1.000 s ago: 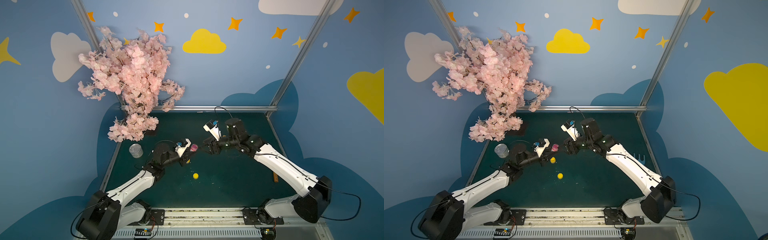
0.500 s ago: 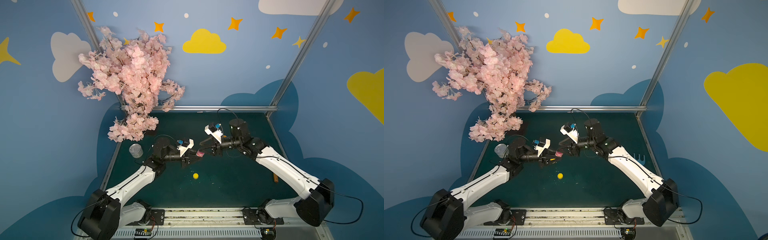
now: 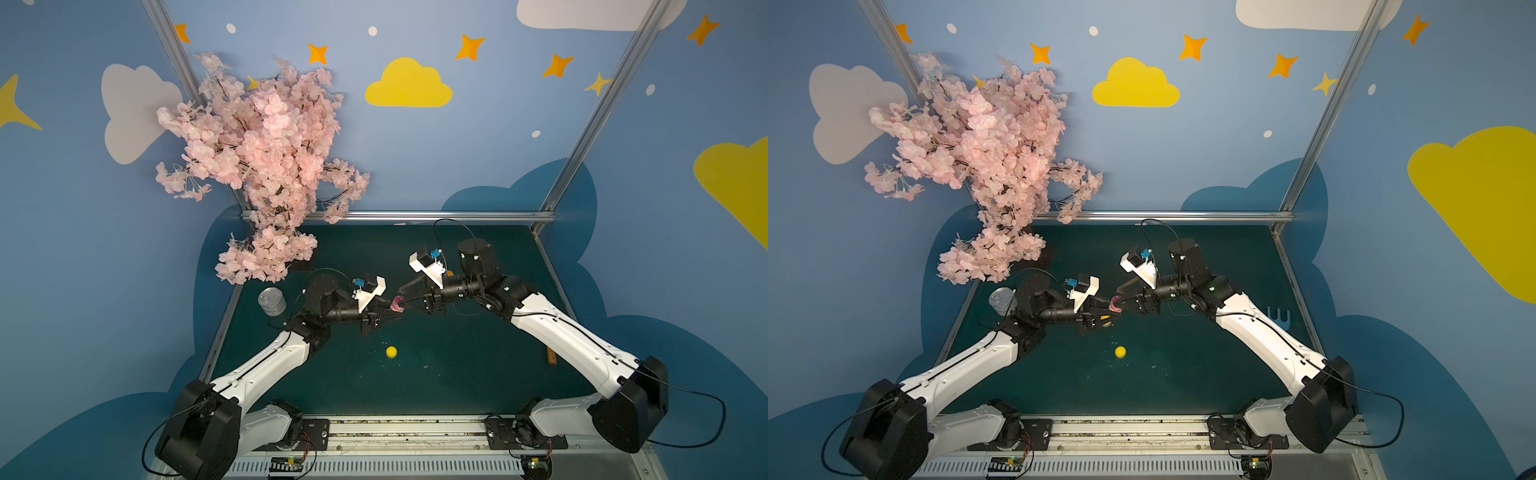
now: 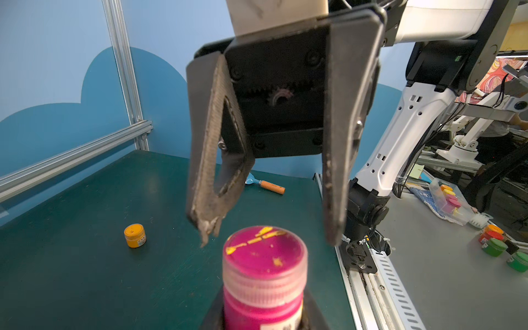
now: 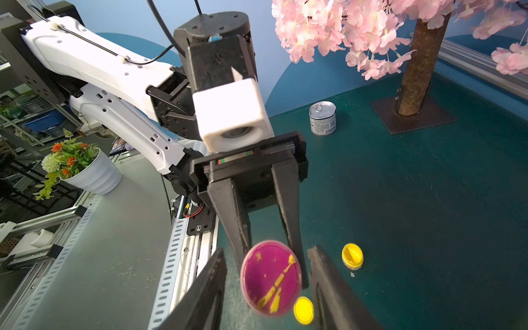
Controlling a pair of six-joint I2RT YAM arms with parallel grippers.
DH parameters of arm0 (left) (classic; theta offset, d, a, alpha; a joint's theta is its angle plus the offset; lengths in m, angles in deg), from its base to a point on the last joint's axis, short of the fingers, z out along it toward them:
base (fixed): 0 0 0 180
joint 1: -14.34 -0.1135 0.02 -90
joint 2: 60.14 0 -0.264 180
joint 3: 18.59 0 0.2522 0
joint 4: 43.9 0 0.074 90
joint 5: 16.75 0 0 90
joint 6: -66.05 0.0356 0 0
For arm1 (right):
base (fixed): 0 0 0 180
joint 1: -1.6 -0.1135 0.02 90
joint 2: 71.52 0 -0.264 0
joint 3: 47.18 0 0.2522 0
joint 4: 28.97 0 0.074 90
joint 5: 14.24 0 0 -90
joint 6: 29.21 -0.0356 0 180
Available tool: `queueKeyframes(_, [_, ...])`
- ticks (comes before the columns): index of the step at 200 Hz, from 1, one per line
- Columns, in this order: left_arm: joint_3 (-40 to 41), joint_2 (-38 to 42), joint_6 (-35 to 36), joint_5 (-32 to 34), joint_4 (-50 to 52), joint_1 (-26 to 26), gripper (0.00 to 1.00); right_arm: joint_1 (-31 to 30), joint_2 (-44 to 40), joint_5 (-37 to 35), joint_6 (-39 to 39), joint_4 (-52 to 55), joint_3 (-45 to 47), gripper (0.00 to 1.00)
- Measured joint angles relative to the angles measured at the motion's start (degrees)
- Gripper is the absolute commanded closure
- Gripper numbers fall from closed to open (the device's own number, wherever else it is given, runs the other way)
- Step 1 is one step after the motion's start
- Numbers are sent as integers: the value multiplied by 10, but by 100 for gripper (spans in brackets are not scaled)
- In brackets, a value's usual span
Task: Close the paint jar lid
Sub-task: Screw the lid onto the paint jar.
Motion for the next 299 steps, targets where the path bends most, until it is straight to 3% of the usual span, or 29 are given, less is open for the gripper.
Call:
queueKeyframes(69, [0,1,0,3,0,-2,71,0,8,-2,-1,0,0,47])
queueKeyframes(144, [0,2,0,9,0,-4,71,-3,15,-12,0,4,0,52])
queueKeyframes(299, [0,9,8,44,9,-7,73,-10,25,-32,-35,-13,-2,81])
